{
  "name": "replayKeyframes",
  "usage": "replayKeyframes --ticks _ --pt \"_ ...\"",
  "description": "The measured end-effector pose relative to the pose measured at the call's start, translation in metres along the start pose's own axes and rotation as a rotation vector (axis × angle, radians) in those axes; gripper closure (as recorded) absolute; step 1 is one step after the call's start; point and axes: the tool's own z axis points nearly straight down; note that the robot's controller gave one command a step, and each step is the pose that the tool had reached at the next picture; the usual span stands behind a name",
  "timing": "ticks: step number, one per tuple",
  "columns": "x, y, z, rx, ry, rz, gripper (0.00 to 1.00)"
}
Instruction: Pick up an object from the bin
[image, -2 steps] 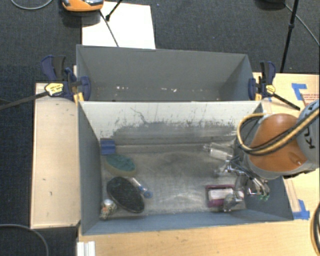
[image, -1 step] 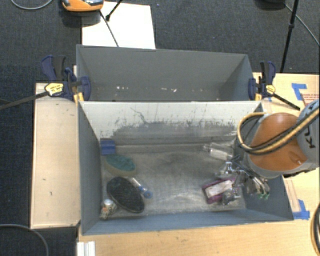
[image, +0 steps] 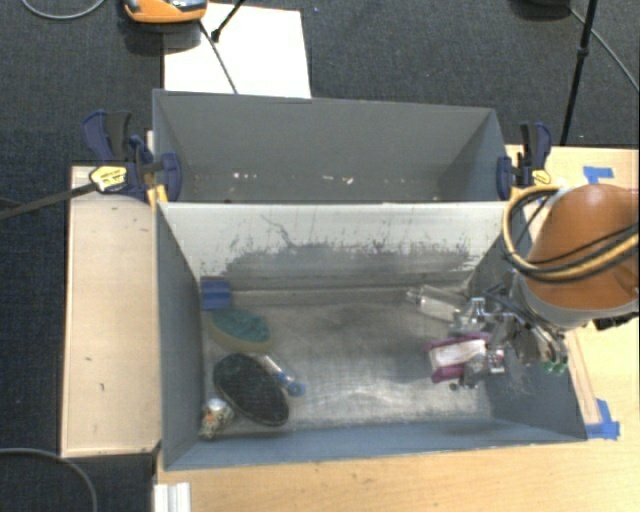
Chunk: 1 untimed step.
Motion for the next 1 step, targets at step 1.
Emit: replayKeyframes --ticks 1 --pt "0.0022 -0.0040 -0.0545 0.000 0.003 -0.133 1.00"
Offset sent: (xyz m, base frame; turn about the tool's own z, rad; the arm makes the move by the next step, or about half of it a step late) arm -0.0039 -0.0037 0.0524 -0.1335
